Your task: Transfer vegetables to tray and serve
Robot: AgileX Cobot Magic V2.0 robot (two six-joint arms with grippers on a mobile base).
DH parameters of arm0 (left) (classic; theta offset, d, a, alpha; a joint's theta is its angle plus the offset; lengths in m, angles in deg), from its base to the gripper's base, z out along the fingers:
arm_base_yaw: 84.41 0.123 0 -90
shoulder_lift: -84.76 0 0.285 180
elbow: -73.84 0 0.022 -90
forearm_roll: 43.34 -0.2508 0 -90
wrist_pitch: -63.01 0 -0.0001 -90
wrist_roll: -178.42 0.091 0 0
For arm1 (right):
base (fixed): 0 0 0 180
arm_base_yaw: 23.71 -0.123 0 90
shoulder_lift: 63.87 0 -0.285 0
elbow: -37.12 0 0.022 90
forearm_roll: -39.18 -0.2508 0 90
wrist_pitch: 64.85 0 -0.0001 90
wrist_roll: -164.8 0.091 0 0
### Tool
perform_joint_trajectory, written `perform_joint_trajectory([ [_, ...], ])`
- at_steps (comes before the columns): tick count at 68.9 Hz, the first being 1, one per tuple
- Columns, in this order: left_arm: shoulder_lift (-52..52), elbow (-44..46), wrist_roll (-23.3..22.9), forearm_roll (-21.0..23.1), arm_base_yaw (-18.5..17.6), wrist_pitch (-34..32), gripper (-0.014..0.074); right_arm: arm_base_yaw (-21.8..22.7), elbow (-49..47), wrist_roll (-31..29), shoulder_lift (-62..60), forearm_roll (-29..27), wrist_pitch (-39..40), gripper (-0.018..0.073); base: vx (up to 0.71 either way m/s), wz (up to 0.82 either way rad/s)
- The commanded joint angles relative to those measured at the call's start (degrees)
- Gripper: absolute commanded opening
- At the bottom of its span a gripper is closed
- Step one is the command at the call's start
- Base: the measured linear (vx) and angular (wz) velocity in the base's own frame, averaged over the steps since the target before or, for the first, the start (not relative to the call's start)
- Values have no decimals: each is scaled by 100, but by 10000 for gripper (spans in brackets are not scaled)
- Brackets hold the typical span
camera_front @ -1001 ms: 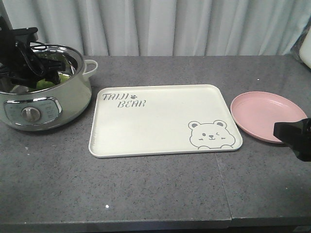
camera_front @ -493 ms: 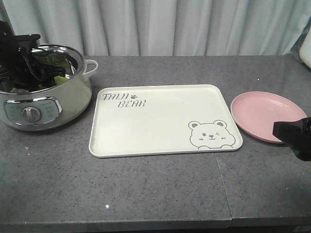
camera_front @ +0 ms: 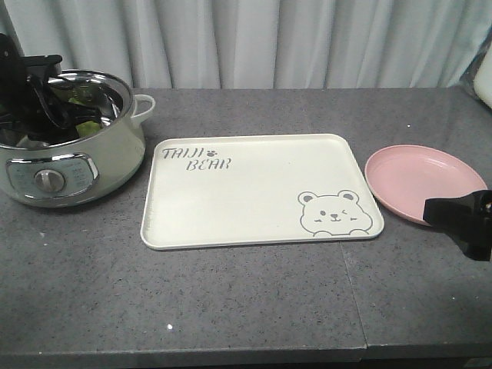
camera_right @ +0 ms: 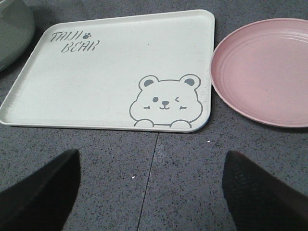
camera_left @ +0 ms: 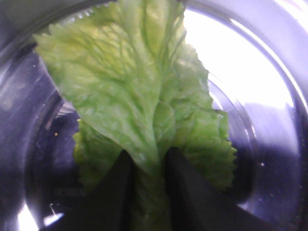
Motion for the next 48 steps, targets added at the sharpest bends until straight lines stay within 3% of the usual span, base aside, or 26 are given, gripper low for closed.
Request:
perform_joint_trajectory([
  [1,-583,105,-19,231,-62,56,-7,39,-188,-59,-12,-154,237,573,0,0],
  [33,-1726,105,210,245,-67,-237,-7,39,-188,-232,-12,-180,280,573,0,0],
  [41,-2069,105,420,700,-67,-93,-7,39,-188,-608,23,-385,427,573,0,0],
  [48,-2329,105,805,1460,-67,72,-7,39,-205,-1177,165,-1019,647,573,0,0],
])
